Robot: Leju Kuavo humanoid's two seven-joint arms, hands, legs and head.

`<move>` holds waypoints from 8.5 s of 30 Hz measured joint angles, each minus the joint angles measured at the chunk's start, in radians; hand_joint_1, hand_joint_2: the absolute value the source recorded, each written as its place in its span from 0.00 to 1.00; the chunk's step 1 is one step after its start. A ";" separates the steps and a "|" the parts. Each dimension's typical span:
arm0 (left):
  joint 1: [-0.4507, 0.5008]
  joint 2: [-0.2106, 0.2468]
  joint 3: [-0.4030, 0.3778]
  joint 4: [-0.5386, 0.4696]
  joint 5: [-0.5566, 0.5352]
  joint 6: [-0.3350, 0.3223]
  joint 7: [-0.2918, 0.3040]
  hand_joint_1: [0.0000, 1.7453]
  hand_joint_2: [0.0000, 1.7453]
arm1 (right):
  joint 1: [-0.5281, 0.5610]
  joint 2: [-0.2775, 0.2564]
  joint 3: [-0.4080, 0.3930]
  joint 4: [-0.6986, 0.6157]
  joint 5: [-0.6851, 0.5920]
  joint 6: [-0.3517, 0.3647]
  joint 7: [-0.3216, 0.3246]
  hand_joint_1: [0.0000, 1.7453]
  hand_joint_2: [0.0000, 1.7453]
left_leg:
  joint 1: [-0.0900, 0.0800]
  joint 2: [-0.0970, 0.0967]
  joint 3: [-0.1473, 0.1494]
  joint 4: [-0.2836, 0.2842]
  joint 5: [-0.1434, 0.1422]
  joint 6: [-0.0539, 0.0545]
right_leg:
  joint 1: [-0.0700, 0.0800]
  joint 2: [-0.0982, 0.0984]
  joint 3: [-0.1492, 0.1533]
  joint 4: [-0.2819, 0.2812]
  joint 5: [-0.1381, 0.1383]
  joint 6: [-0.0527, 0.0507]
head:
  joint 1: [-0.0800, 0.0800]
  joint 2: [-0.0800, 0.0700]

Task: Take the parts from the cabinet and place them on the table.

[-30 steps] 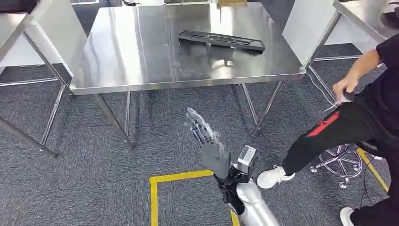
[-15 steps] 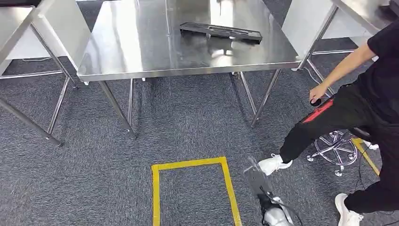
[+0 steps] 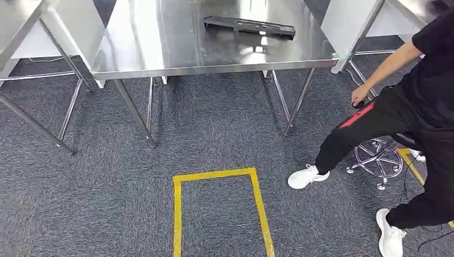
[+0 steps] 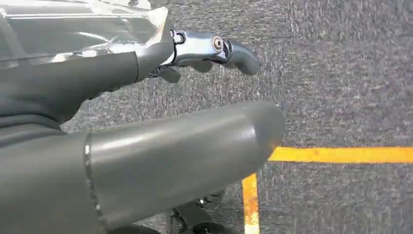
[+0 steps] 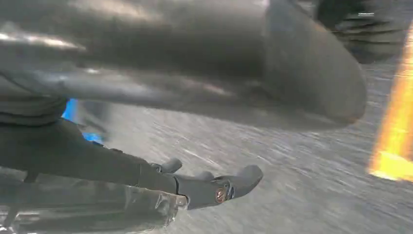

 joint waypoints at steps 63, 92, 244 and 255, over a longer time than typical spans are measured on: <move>-0.010 0.005 0.000 0.005 -0.068 0.054 0.043 0.00 0.00 | 0.005 0.030 -0.018 0.051 0.077 -0.024 0.051 0.00 0.00 | 0.004 -0.023 0.012 -0.058 0.027 0.021 | 0.015 0.101 0.051 -0.023 -0.031 0.001 | -0.001 0.000; -0.007 0.001 0.000 0.007 -0.079 0.071 0.037 0.00 0.00 | 0.004 0.027 -0.018 0.052 0.102 -0.012 0.045 0.00 0.00 | 0.001 -0.066 -0.015 -0.020 0.010 0.010 | -0.003 0.145 0.011 -0.002 -0.004 -0.008 | 0.003 0.000; -0.011 -0.017 0.005 0.011 -0.121 0.091 0.098 0.00 0.00 | 0.006 0.034 -0.042 0.056 0.161 0.008 0.064 0.00 0.00 | 0.006 -0.061 -0.047 -0.008 0.029 0.003 | 0.002 0.131 0.024 0.008 -0.026 -0.022 | 0.003 0.000; -0.009 -0.030 0.005 0.011 -0.113 0.104 0.099 0.00 0.00 | 0.011 0.023 -0.042 0.056 0.167 0.014 0.055 0.00 0.00 | 0.005 0.079 -0.040 -0.039 0.047 0.031 | -0.010 0.013 -0.060 0.180 -0.103 0.028 | 0.013 0.000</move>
